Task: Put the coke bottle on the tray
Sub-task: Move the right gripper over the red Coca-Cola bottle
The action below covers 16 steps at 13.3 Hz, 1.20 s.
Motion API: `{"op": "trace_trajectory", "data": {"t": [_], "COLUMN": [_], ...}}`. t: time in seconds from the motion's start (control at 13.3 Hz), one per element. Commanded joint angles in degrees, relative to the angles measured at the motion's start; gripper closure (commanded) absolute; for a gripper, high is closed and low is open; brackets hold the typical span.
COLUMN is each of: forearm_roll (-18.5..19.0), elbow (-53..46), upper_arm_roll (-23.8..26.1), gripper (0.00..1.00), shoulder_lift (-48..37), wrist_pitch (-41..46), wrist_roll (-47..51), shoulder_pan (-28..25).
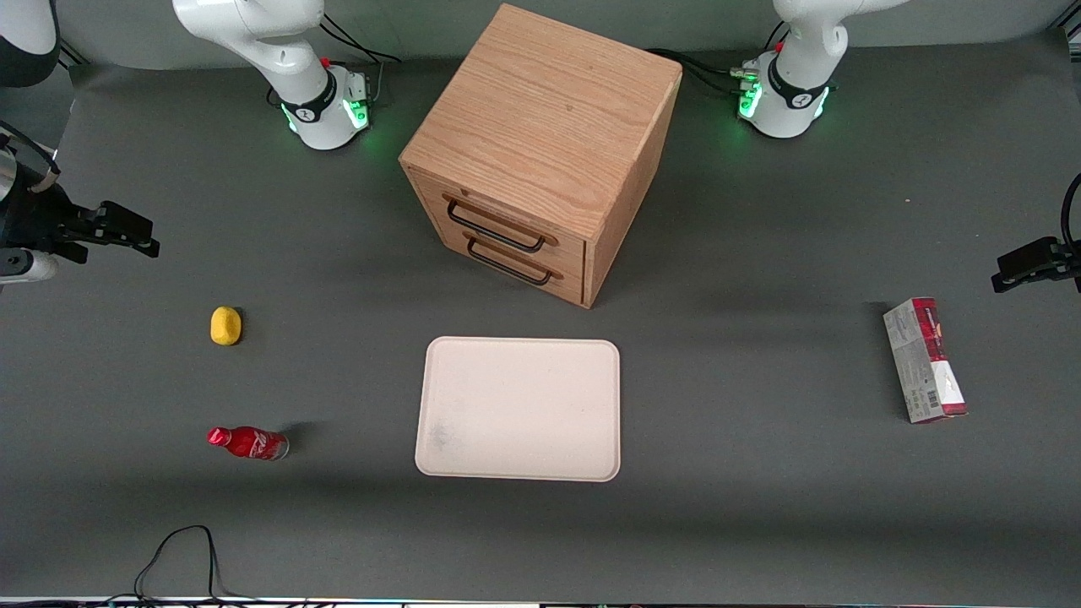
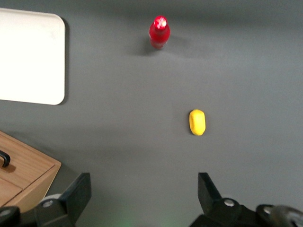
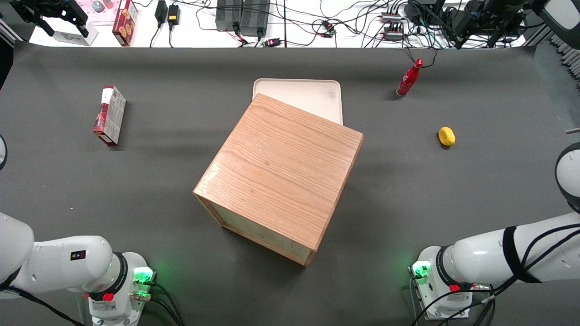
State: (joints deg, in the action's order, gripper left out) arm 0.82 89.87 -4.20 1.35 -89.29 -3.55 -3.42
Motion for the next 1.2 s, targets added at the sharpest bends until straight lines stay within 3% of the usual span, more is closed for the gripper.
{"op": "trace_trajectory", "data": {"t": [0.0,0.45,0.75,1.12], "forearm_roll": [-0.2,-0.5,-0.5,-0.4], "elbow": [-12.0,-39.9,-42.6,-42.1], "upper_arm_roll": [-0.6,0.6,3.6,3.8], "gripper": [0.0,0.0,0.0,0.0], "shoulder_lift": [8.5,30.1,35.4,38.8], "wrist_pitch": [2.2,8.6,3.7,1.5], "wrist_roll": [-4.2,-8.8,-8.5,-8.1], "shoulder_pan": [0.9,4.8,5.0,4.8]}}
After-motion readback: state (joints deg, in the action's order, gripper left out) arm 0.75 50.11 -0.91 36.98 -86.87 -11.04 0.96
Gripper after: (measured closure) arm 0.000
